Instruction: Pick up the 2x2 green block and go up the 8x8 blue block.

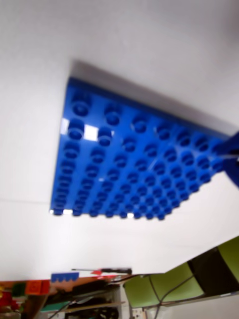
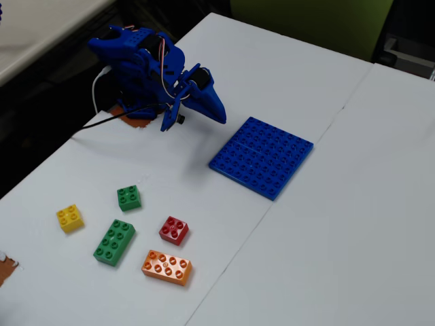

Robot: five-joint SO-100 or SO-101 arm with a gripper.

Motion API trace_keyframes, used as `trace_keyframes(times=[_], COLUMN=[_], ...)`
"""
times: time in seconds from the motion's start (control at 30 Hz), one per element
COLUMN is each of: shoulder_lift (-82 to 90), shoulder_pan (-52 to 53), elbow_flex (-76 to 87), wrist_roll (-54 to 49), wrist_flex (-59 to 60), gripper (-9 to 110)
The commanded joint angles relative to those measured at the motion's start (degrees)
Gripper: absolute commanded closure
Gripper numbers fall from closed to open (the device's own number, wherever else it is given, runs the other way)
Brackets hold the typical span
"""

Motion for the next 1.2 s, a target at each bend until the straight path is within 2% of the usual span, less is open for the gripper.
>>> trace_keyframes(times=[0.0,0.3,0.33,0.37,0.47,0.57,0.67,0.8,1.03,1.1,1.17], shoulder_lift=[2.5,2.5,2.5,2.7,2.6,2.6,2.5,-1.8,-29.7,-37.5,-45.0], shoulder_pan=[-0.3,0.8,0.4,0.2,0.3,3.9,8.9,12.7,20.0,24.7,30.6], elbow_flex=[1.0,1.0,1.5,2.5,2.2,-0.3,-6.9,-18.0,-49.0,-55.9,-60.6], wrist_roll=[-0.4,-0.2,-7.7,-25.5,-49.6,-71.8,-85.4,-89.6,-81.1,-82.4,-88.5], wrist_flex=[0.0,0.1,-0.6,-2.4,0.2,6.9,14.6,25.5,39.9,40.7,40.8], gripper=[101,99,98,98,101,101,98,95,82,78,77])
